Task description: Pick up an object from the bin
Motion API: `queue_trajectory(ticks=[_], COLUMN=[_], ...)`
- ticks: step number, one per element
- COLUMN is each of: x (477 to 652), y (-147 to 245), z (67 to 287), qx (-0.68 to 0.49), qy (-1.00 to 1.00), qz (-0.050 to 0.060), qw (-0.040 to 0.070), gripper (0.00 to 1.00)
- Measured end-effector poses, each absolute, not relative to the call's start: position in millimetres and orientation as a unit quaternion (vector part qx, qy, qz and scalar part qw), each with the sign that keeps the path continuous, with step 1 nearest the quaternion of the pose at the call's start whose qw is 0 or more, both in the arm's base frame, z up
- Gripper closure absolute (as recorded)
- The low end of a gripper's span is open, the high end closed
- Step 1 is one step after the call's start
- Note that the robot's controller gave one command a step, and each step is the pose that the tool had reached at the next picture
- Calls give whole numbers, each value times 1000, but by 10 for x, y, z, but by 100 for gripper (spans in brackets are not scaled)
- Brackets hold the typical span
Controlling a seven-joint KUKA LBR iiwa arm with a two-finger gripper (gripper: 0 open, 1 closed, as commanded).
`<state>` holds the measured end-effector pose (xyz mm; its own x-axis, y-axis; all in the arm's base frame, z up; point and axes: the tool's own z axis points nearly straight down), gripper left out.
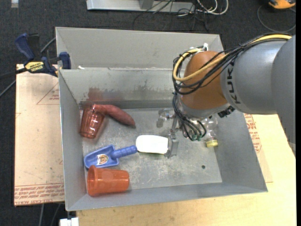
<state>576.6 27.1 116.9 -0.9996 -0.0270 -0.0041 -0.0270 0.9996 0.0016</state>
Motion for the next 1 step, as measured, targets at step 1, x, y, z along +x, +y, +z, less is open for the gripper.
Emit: queue_trajectory(ticks=[1], x=[5677], y=[686], z=[687], qx=[6], qy=[1000], qz=[3], qw=[-5], gripper=[0])
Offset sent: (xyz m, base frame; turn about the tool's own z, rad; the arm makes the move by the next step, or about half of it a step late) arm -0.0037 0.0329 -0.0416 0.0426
